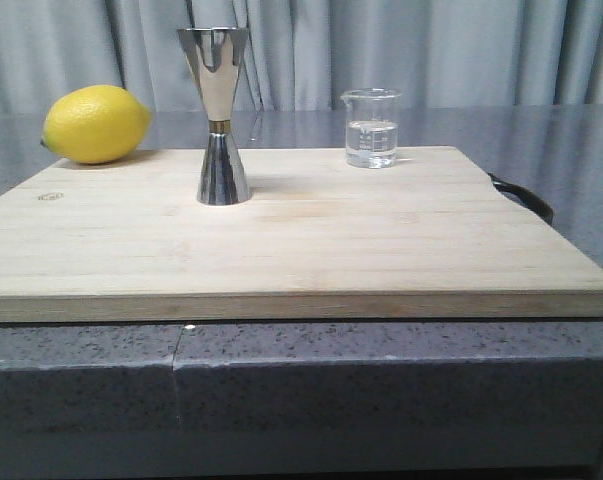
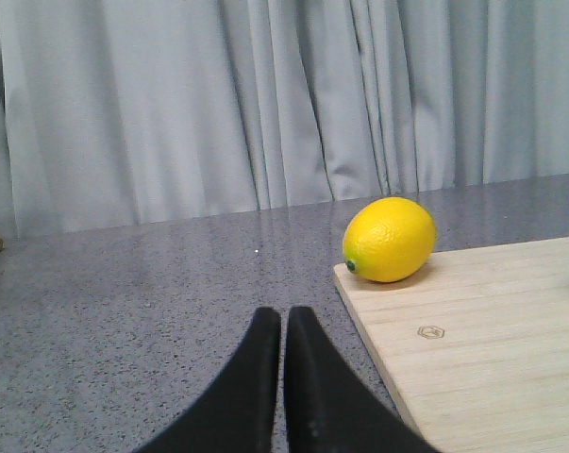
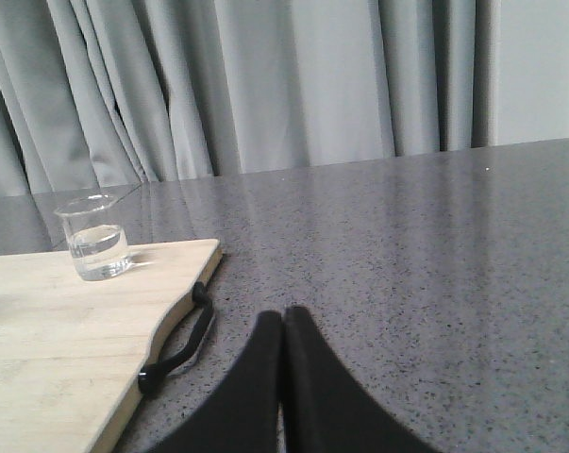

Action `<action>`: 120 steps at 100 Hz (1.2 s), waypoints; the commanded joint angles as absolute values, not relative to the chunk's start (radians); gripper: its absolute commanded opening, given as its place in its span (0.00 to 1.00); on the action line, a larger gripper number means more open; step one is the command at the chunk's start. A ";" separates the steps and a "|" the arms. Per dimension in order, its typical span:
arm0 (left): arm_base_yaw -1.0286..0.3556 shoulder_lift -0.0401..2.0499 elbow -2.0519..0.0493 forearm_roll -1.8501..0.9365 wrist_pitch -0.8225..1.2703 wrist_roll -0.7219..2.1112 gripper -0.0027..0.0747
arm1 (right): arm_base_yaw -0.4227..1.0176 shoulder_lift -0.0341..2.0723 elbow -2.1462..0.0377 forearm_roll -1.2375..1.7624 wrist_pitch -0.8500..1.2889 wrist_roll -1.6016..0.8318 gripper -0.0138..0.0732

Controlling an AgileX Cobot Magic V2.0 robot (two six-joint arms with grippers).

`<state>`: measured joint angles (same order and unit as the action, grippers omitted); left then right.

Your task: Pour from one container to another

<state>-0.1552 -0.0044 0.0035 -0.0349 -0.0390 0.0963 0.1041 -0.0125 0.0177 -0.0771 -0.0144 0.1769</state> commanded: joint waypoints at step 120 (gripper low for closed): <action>-0.454 0.825 -0.741 -0.446 0.385 0.287 0.08 | 0.167 0.838 -0.746 0.047 0.376 -0.026 0.25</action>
